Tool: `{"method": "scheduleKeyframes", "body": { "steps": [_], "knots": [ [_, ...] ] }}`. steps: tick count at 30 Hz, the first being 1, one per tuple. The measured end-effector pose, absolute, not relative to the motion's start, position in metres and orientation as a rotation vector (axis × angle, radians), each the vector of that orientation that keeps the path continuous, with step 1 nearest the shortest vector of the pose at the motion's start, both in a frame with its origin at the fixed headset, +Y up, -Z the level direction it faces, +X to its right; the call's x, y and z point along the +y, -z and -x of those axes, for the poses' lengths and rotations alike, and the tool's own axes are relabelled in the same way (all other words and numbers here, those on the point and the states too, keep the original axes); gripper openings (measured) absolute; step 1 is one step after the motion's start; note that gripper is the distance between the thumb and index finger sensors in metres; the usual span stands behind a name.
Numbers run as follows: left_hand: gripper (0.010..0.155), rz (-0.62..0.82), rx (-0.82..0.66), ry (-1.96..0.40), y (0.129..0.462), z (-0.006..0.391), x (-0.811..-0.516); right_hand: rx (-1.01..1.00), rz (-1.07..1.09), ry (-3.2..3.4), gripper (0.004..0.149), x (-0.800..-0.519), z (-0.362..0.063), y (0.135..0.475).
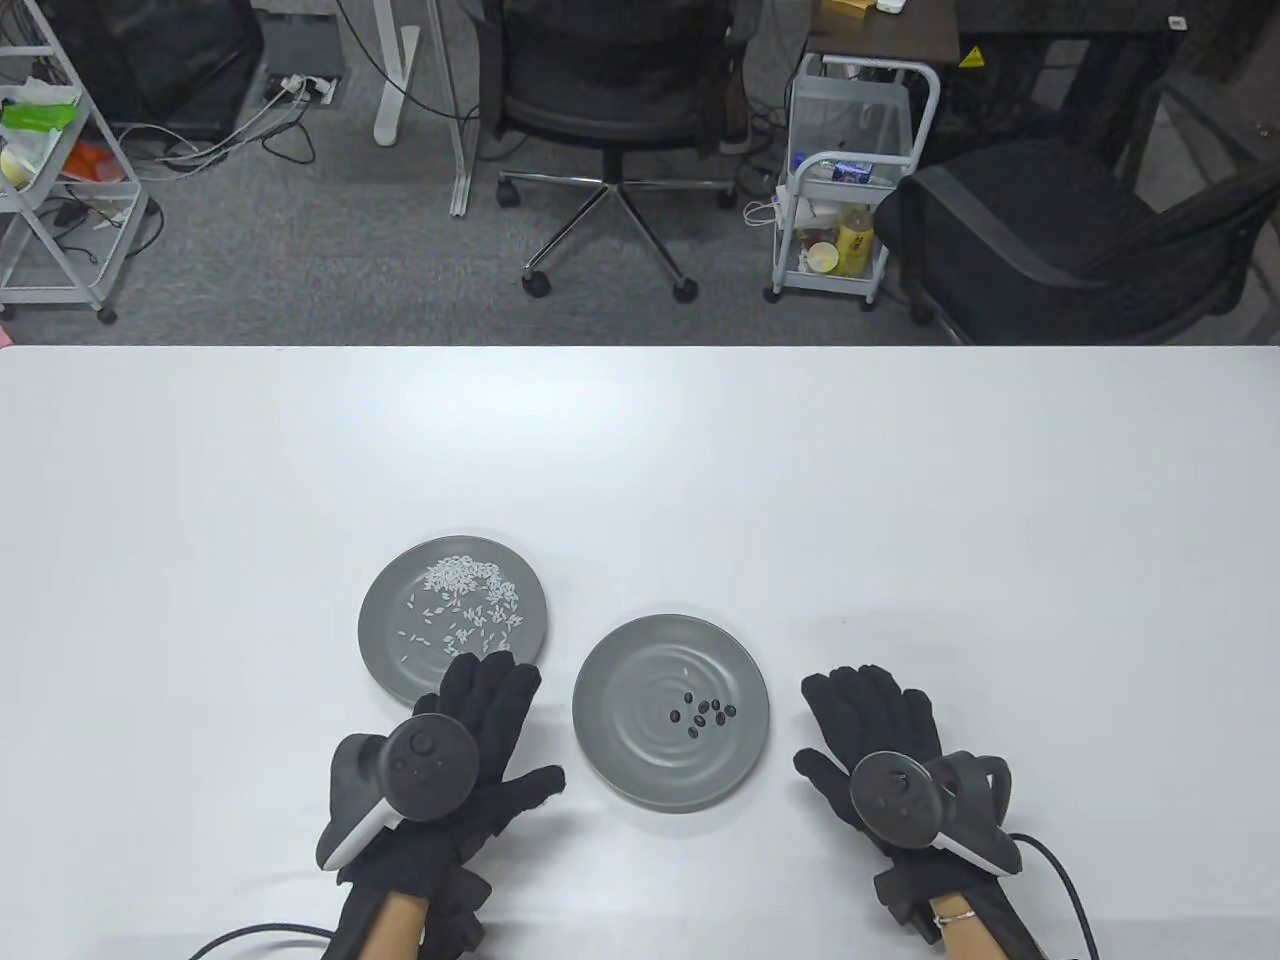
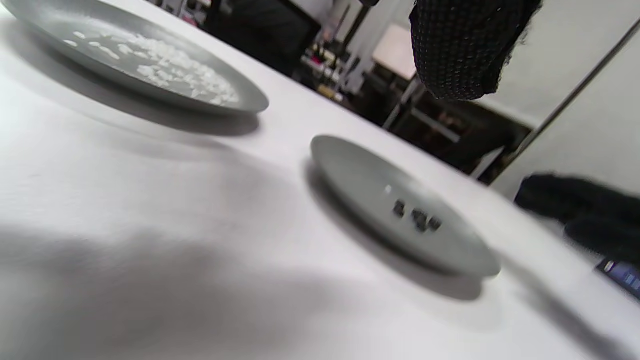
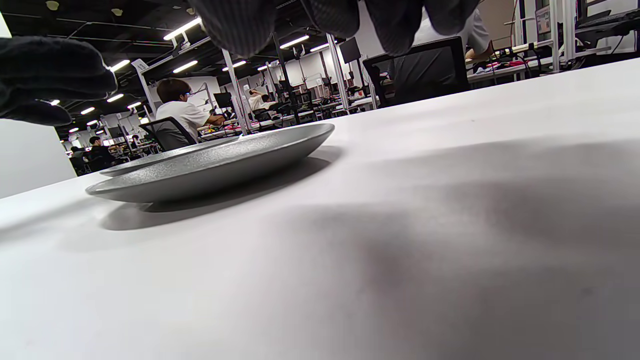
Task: Pick coffee beans with hand pinch into plate
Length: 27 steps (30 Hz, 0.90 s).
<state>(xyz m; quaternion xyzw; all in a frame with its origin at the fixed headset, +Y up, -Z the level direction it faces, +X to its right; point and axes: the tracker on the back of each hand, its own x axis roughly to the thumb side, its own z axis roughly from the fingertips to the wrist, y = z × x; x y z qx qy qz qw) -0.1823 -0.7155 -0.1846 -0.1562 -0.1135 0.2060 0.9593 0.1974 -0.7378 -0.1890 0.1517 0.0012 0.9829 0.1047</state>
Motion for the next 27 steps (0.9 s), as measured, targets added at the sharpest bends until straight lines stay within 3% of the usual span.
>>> {"method": "scheduleKeyframes", "body": {
  "steps": [9,27],
  "knots": [
    [0.092,0.438,-0.253,-0.352,0.188,0.173,-0.727,0.046,-0.457,-2.892,0.069,-0.739,-0.199,0.189],
    [0.088,0.421,-0.29,-0.402,0.189,0.171,-0.729,0.098,-0.422,-2.945,0.068,-0.743,-0.198,0.188]
  ]
}}
